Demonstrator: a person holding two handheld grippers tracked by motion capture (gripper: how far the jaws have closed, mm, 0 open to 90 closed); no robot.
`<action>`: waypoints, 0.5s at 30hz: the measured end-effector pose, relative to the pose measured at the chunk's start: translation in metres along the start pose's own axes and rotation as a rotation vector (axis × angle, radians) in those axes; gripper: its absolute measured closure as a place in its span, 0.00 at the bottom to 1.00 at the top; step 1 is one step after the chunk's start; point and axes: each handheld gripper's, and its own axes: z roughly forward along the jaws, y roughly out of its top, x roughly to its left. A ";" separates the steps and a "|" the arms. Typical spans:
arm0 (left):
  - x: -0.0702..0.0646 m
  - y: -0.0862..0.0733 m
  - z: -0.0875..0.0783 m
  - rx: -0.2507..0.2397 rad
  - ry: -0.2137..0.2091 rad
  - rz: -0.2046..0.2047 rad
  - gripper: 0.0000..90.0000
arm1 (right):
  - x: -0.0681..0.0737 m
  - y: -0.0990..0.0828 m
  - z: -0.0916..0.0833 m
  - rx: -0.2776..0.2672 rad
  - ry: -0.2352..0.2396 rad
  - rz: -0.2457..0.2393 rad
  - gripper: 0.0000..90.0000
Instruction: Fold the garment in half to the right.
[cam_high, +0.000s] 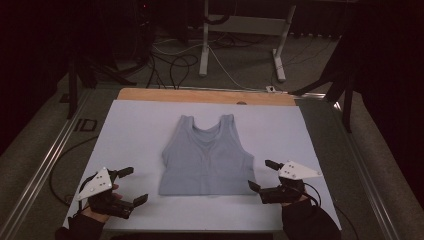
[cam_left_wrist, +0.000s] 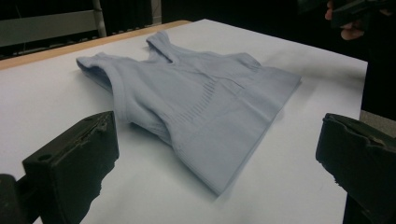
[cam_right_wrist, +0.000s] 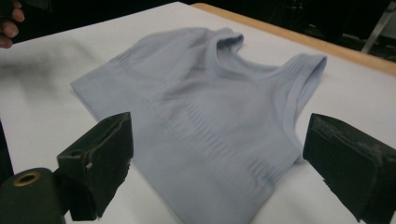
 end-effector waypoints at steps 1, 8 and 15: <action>0.000 0.003 -0.001 0.002 0.001 -0.001 0.00 | 0.000 0.003 0.000 -0.004 -0.004 -0.008 0.10; 0.003 0.015 -0.002 0.004 -0.004 -0.012 0.00 | -0.005 0.028 0.003 -0.029 -0.004 -0.033 0.10; 0.003 0.027 0.002 0.033 0.009 -0.001 0.00 | -0.007 0.048 0.021 -0.040 0.024 -0.049 0.10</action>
